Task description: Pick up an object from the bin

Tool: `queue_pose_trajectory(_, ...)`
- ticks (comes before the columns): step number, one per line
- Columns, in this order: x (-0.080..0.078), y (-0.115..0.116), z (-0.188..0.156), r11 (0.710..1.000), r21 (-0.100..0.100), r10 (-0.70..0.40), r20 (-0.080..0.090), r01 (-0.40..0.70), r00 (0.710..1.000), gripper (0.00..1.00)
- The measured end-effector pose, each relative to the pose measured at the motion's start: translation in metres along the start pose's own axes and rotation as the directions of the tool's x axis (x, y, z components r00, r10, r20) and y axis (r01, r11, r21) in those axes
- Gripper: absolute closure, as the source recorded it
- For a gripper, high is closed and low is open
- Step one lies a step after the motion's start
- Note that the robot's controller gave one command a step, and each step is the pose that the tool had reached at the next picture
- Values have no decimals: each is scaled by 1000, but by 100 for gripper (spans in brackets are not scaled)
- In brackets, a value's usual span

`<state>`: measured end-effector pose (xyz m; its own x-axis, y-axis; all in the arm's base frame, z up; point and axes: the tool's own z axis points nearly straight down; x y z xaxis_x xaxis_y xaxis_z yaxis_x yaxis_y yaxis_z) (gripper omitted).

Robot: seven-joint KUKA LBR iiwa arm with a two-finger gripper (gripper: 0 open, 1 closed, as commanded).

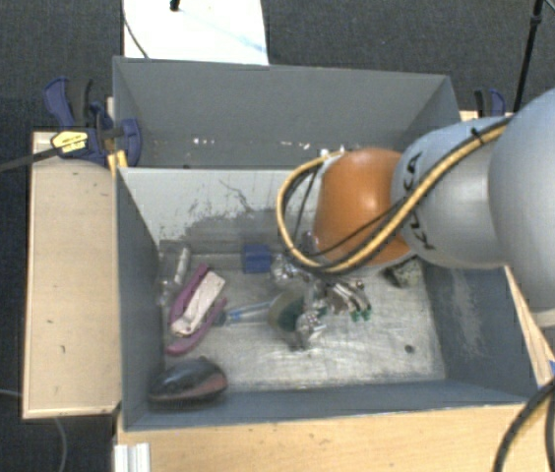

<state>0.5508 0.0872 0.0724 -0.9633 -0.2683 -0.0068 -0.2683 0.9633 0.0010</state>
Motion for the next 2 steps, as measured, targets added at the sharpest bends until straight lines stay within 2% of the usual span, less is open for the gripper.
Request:
queue_pose_trajectory(1, -2, -3, -3, 1000, 2, 3, 7, -3, 1000, 100)
queue_pose_trajectory(2, -10, 17, -204, 948, 2, -320, 4, 320, 948, 100)
